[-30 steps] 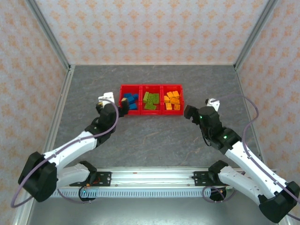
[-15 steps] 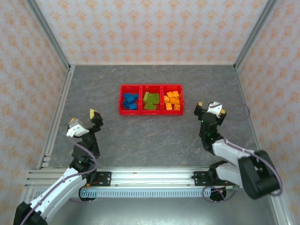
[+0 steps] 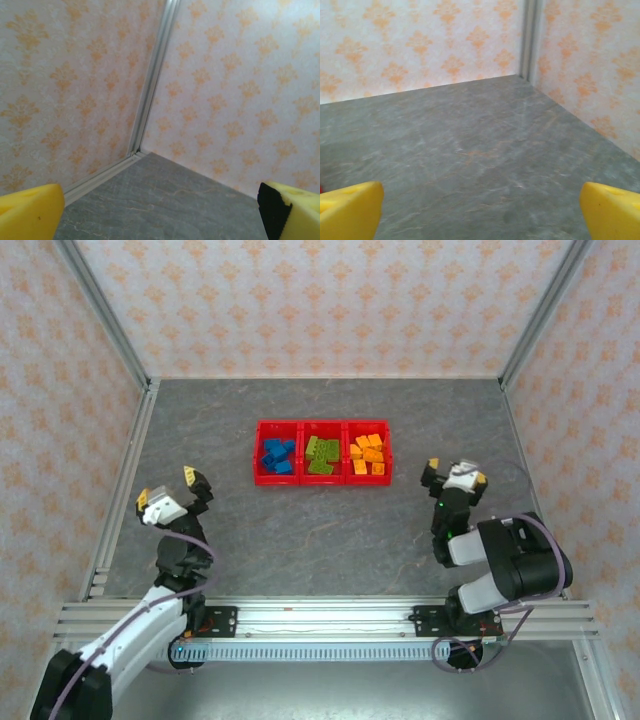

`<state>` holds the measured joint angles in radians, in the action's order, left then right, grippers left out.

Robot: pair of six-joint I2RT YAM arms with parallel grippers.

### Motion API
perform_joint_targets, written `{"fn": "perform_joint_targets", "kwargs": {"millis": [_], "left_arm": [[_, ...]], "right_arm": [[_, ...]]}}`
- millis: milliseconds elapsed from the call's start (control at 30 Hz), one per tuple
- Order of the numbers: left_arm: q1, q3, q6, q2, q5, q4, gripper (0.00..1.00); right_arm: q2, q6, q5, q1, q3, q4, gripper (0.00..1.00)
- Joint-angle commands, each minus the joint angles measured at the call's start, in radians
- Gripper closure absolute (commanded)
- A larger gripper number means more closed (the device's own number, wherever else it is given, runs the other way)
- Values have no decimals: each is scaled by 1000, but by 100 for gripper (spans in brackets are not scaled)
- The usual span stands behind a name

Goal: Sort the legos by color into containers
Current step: Reset both arms

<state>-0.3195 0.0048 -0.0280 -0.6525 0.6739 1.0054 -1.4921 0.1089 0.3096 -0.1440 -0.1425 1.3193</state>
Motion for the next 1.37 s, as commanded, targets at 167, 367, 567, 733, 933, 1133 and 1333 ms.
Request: {"fn": "perform_joint_targets", "kwargs": {"millis": [167, 367, 567, 733, 933, 1133, 1333], "left_arm": [[117, -55, -53, -515, -256, 424, 1], [194, 54, -68, -985, -396, 796, 0], [257, 175, 30, -903, -423, 435, 0], [261, 178, 46, -894, -392, 411, 0], [262, 187, 48, -889, -402, 371, 0], [263, 182, 43, -894, -401, 388, 1], [262, 182, 45, -892, -402, 386, 0]], "right_arm": [[-23, -108, -72, 61, -62, -53, 0], [-33, -104, -71, 61, -59, -20, 0], [-30, -106, -73, 62, -62, -30, 0], [-30, -107, -76, 63, -63, -32, 0], [-30, -106, -76, 63, -63, -31, 0], [-35, -94, -108, 63, -73, -43, 0], [-28, -83, -171, 77, -71, -49, 0]]}}
